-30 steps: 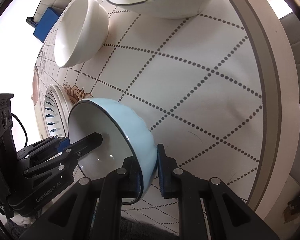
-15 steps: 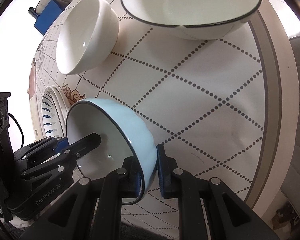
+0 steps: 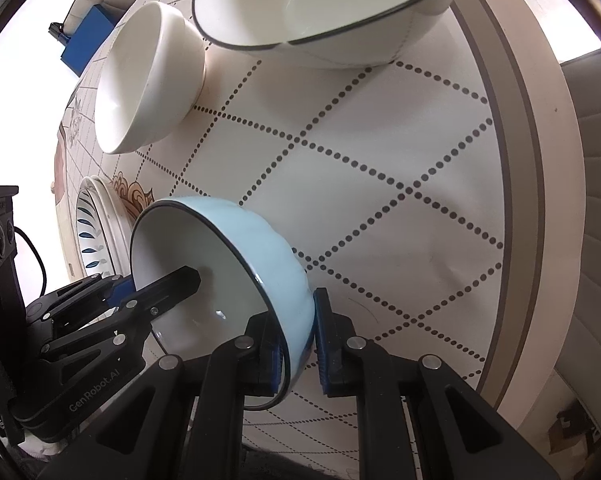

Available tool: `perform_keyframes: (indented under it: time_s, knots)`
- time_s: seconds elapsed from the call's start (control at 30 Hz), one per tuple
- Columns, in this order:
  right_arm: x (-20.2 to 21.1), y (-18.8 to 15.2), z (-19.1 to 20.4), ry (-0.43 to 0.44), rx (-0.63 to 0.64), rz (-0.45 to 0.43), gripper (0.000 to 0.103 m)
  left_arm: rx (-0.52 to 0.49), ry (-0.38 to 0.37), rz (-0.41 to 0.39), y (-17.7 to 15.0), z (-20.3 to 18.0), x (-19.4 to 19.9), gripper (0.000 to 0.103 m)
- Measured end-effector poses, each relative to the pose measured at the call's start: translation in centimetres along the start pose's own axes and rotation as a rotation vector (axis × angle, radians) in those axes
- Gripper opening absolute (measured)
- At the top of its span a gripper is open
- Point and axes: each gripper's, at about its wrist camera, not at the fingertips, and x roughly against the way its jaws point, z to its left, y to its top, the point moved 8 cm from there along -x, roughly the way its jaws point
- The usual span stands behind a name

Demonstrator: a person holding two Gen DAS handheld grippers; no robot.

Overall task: Organize plates and bowls
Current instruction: 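Move the light-blue bowl beside the plate stack and open both grippers, then grasp the red-flower white bowl rim with both grippers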

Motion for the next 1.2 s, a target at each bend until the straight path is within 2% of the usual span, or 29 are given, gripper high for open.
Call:
perform_keyframes:
  time_s: [0.07, 0.1, 0.17, 0.23, 0.33, 0.43, 0.47, 0.5, 0.53, 0.57, 0.67, 0.77, 0.93, 1.07, 1.2]
  knots:
    - [0.2, -0.1, -0.6, -0.001, 0.007, 0.015, 0.015, 0.006, 0.026, -0.002, 0.1, 0.3, 0.1, 0.018]
    - [0.3, -0.2, -0.7, -0.002, 0.006, 0.014, 0.019, 0.01, 0.053, -0.012, 0.0, 0.1, -0.1, 0.018]
    - [0.8, -0.3, -1.2, -0.025, 0.017, 0.002, 0.03, 0.017, 0.072, -0.039, 0.1, 0.5, 0.7, 0.022]
    - [1.6, -0.3, -1.8, -0.08, 0.04, -0.018, 0.052, 0.019, 0.071, -0.052, 0.1, 0.9, 1.5, 0.029]
    - [3.4, -0.3, -2.3, -0.111, 0.072, -0.051, 0.068, -0.001, 0.091, -0.091, 0.2, 1.2, 3.2, 0.039]
    - [5.6, 0.0, -2.1, -0.121, 0.093, -0.092, 0.081, -0.025, 0.129, -0.121, 0.2, 1.3, 4.8, 0.044]
    - [6.4, 0.2, -1.9, -0.114, 0.095, -0.107, 0.081, -0.026, 0.135, -0.129, 0.3, 1.3, 5.4, 0.055]
    - [7.3, 0.5, -1.6, -0.103, 0.09, -0.118, 0.081, -0.025, 0.122, -0.141, 0.4, 1.2, 6.0, 0.062]
    - [8.0, 0.9, -1.3, -0.082, 0.083, -0.129, 0.081, -0.025, 0.099, -0.151, 0.6, 1.0, 6.6, 0.073]
    - [8.7, 1.3, -0.8, -0.05, 0.077, -0.137, 0.081, -0.027, 0.081, -0.159, 0.8, 0.9, 7.1, 0.078]
    - [10.7, 2.7, 1.5, 0.072, 0.05, -0.15, 0.081, -0.021, 0.041, -0.168, 2.6, 1.1, 8.8, 0.084]
    - [11.2, 4.2, 4.1, 0.16, 0.017, -0.141, 0.081, -0.004, 0.012, -0.192, 5.6, 1.9, 9.9, 0.084]
    - [9.6, 6.9, 7.4, 0.175, -0.02, -0.136, 0.081, -0.009, 0.048, -0.2, 11.5, 5.2, 10.3, 0.084]
    - [6.6, 8.6, 8.4, 0.199, -0.116, -0.122, 0.081, -0.032, 0.079, -0.154, 15.4, 7.8, 9.1, 0.084]
    - [3.9, 9.9, 8.6, 0.198, -0.174, -0.098, 0.081, -0.097, 0.086, -0.082, 17.4, 8.6, 6.6, 0.084]
